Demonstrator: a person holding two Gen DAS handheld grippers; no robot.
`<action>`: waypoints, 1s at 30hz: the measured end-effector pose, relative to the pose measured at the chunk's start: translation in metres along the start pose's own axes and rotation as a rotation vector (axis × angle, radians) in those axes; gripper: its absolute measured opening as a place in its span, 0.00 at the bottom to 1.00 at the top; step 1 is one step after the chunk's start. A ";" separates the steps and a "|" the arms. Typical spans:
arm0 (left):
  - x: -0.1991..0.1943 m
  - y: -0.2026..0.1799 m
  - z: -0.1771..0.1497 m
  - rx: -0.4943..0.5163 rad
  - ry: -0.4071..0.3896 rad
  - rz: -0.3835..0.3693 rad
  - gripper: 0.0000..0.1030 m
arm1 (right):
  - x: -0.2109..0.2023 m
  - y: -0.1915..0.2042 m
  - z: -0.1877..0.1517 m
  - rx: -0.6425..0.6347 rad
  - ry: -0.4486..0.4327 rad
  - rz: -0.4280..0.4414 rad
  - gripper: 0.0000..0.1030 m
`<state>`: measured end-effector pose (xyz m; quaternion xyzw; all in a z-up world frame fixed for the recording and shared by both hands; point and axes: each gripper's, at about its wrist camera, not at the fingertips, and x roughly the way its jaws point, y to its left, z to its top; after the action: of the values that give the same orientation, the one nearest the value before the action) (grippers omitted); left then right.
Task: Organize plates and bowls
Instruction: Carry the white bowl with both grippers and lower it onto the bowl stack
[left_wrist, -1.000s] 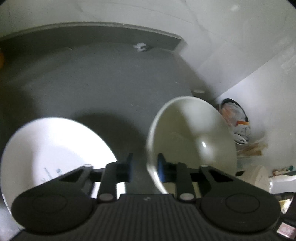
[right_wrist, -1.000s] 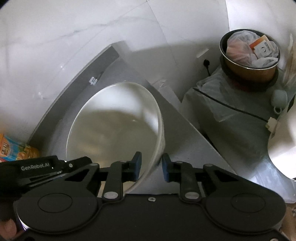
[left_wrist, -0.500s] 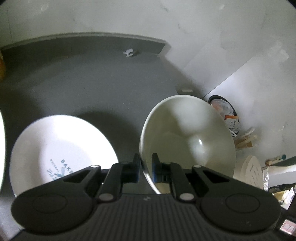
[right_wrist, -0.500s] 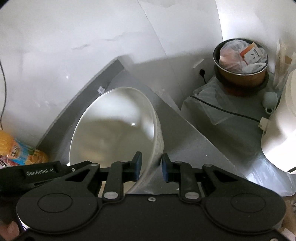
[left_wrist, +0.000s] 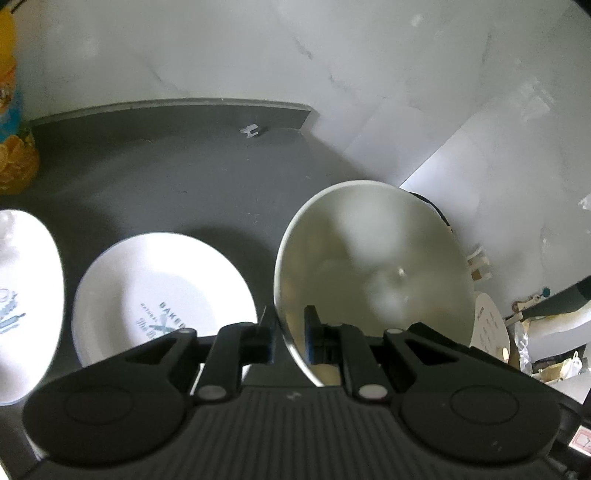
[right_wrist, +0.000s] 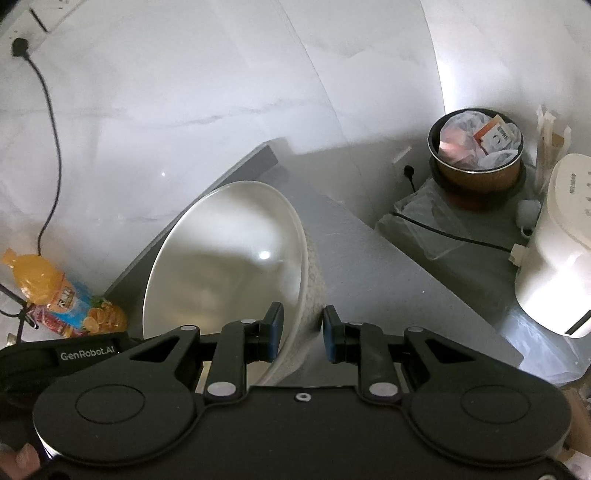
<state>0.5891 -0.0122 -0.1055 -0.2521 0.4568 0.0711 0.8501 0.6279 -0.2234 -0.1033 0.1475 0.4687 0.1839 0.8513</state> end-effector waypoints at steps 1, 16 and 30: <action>-0.004 0.001 -0.001 0.004 -0.005 -0.002 0.12 | -0.003 0.002 -0.002 -0.003 -0.007 0.000 0.22; -0.032 0.025 -0.028 0.055 -0.025 -0.022 0.12 | -0.046 0.026 -0.054 -0.016 -0.040 -0.015 0.22; -0.052 0.058 -0.068 0.086 0.036 -0.046 0.14 | -0.066 0.032 -0.113 0.064 -0.020 -0.058 0.22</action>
<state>0.4885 0.0096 -0.1151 -0.2270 0.4688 0.0271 0.8532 0.4934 -0.2159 -0.0997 0.1626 0.4700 0.1427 0.8557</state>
